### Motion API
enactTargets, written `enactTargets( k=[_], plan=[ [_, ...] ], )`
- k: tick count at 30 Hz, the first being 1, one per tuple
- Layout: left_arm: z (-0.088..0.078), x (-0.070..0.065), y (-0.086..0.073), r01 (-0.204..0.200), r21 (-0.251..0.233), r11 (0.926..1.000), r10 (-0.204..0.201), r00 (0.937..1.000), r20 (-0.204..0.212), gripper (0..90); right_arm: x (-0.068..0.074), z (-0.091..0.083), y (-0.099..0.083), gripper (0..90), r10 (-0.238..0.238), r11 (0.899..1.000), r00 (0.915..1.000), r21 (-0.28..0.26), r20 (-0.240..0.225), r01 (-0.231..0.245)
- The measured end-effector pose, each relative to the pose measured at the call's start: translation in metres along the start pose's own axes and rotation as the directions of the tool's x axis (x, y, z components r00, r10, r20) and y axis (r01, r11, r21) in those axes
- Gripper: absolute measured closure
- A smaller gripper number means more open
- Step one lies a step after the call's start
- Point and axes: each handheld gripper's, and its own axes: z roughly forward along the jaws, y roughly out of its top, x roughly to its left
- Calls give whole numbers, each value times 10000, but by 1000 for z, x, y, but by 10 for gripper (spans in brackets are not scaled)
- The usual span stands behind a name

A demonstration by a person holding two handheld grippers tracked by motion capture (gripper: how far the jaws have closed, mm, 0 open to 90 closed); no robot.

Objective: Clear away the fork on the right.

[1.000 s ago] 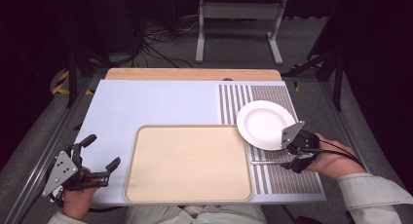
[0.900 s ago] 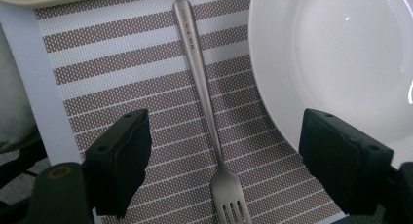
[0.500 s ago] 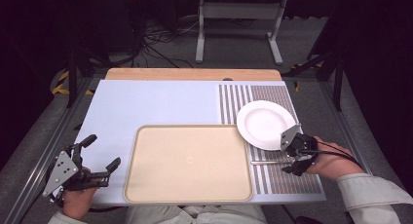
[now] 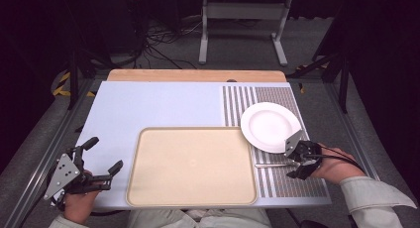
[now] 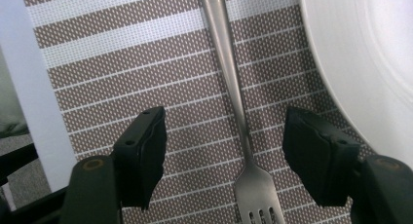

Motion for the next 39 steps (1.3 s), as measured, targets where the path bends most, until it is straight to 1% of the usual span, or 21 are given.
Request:
enactTargets(
  k=[3, 6, 8, 11, 12, 16, 17, 20, 21, 24, 25, 26, 28, 29, 33, 36, 39],
  plan=[
    [0, 0, 0, -7, -14, 10000, 7, 10000, -9, 11, -3, 4, -1, 359, -7, 10000, 10000, 32, -83, 7],
    [0, 0, 0, 7, 17, 10000, -7, 10000, -22, 12, -5, 7, -2, 371, 103, 9999, 9999, 25, -101, -102],
    [0, 0, 0, 25, 21, 10000, -25, 10000, -14, 12, -6, 8, -3, 371, 105, 9999, 9998, 35, -153, -105],
    [0, 0, 0, 5, 45, 10000, -5, 10000, -9, 12, -8, 9, -4, 396, 94, 9999, 9996, 53, -251, -93],
    [0, 0, 0, 4, 52, 10000, -4, 10000, -5, 12, -8, 9, -4, 427, 89, 9999, 9996, 65, -265, -88],
    [0, 0, 0, 6, 35, 10000, -6, 10000, -21, 12, -10, 9, -4, 461, 47, 10000, 9996, 18, -283, -47],
    [0, 0, 0, 27, 7, 10000, -27, 10000, -33, 12, -11, 9, -4, 493, 36, 10000, 9995, -73, -303, -38],
    [0, 0, 0, 35, 11, 10000, -35, 10000, -22, 12, -12, 8, -4, 610, -148, 9999, 9991, -95, -407, 144],
    [0, 0, 0, 36, 14, 10000, -36, 10000, -20, 12, -12, 8, -3, 644, -270, 9996, 9989, -58, -382, 268],
    [1, 0, 0, 38, 17, 10000, -38, 10000, -11, 12, -13, 8, -2, 699, -494, 9988, 9980, 3, -390, 495],
    [0, 0, 0, 27, 25, 10000, -27, 10000, -9, 12, -14, 7, -2, 716, -544, 9985, 9979, -44, -354, 542],
    [0, -1, 0, 33, 11, 10000, -33, 10000, -8, 12, -14, 7, -1, 745, -595, 9982, 9973, -101, -432, 591],
    [0, -1, 0, 23, -18, 10000, -23, 10000, -12, 12, -14, 7, -1, 758, -673, 9977, 9966, -108, -473, 669],
    [0, -1, 0, -17, -3, 10000, 17, 10000, 2, 12, -14, 8, -1, 777, -752, 9972, 9959, -1, -506, 752],
    [0, -1, 0, 17, 13, 10000, -17, 10000, 25, 12, -15, 8, -1, 821, -974, 9951, 9942, 119, -453, 980],
    [0, -1, 0, 9, 13, 10000, -9, 10000, 16, 12, -16, 9, 0, 828, -1210, 9924, 9911, 143, -553, 1219],
    [1, -1, 0, 23, 19, 10000, -23, 10000, 26, 12, -16, 9, 1, 834, -1413, 9895, 9884, 213, -556, 1426]
  ],
)
